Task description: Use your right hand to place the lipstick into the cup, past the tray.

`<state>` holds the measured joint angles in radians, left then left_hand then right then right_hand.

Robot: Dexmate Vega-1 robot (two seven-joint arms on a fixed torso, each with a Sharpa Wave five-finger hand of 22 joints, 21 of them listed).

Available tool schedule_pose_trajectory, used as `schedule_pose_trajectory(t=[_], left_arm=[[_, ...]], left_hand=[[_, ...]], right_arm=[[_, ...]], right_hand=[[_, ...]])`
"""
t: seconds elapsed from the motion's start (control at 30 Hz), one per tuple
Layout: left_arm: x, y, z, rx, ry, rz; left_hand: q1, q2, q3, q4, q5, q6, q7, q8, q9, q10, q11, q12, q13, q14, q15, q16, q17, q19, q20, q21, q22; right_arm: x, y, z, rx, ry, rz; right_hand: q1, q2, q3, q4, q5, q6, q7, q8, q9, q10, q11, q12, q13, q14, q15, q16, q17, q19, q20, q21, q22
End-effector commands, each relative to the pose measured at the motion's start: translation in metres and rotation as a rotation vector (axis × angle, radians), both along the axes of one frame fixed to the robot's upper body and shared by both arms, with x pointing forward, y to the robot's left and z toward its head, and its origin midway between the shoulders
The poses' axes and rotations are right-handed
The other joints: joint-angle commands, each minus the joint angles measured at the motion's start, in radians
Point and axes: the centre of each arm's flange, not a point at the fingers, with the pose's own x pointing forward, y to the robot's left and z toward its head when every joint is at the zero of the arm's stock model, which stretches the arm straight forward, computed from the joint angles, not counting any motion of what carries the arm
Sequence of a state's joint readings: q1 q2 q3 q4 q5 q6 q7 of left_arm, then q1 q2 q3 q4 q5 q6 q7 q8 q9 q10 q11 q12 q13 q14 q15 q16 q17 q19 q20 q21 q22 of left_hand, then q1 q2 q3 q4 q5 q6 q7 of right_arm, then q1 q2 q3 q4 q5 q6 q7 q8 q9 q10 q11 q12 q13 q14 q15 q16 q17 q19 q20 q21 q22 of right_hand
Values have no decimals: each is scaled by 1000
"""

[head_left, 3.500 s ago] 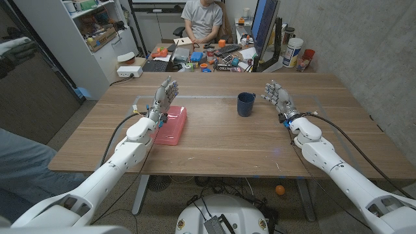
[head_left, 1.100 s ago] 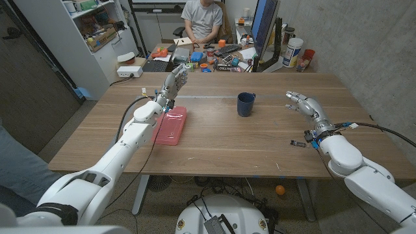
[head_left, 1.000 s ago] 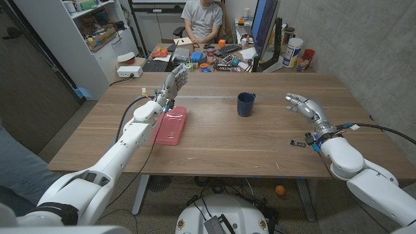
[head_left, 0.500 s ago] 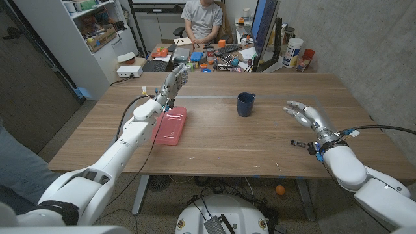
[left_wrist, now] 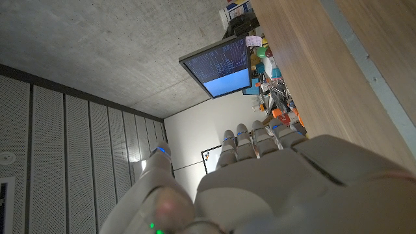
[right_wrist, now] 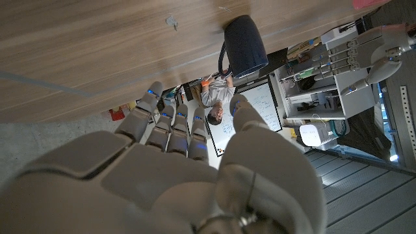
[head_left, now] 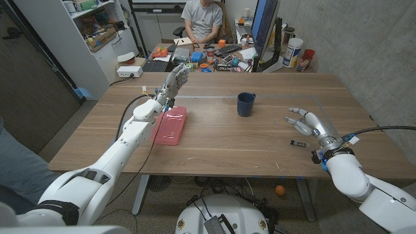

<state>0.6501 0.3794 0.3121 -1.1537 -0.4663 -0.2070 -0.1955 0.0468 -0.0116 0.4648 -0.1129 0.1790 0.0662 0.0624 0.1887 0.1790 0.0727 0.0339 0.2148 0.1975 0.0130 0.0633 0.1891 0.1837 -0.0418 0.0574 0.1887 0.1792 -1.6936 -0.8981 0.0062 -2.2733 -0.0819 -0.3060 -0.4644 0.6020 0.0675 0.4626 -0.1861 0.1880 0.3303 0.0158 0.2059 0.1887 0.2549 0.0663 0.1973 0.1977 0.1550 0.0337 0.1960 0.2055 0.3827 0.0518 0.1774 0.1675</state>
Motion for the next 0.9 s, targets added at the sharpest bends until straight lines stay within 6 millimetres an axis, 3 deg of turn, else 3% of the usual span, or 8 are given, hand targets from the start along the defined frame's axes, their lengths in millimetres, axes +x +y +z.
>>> schedule_pose_trajectory(t=[0.03, 0.47, 0.9], left_arm=[[1, -6, -1, 14, 3, -10], [-1, -4, -3, 9, 3, 0], [-4, -9, -3, 33, 1, 1]], left_hand=[[11, 6, 1, -3, 2, 8, 4, 3, 2, 8, -1, 5, 3, -1, 7, 3, 3, -2, 9, 6, 2], [11, 7, 1, -4, 2, 12, -3, 4, 2, 12, -13, 6, 3, 2, -4, 5, 3, -4, 15, 7, 2], [12, 8, 0, -5, 2, 13, -5, 4, 2, 11, -12, 5, 3, 0, -4, 4, 3, -5, 16, 7, 2]], right_arm=[[-15, 12, -9, -115, 43, -61], [-19, 16, -19, -223, 104, -149], [-16, 17, -29, -295, 161, -212]], right_hand=[[23, -2, 8, 4, -4, 3, -9, -1, 2, -11, 2, -2, 6, -15, 1, -4, 1, -16, -2, -2, 2], [74, -37, 10, -2, 3, -15, -30, -8, 3, -35, -11, -5, 5, -44, -2, -8, -5, -56, 1, -2, 1], [101, -55, 15, -1, 10, -18, -39, -8, 5, -39, -17, -3, 5, -47, -2, -5, -7, -67, 3, 0, 1]])
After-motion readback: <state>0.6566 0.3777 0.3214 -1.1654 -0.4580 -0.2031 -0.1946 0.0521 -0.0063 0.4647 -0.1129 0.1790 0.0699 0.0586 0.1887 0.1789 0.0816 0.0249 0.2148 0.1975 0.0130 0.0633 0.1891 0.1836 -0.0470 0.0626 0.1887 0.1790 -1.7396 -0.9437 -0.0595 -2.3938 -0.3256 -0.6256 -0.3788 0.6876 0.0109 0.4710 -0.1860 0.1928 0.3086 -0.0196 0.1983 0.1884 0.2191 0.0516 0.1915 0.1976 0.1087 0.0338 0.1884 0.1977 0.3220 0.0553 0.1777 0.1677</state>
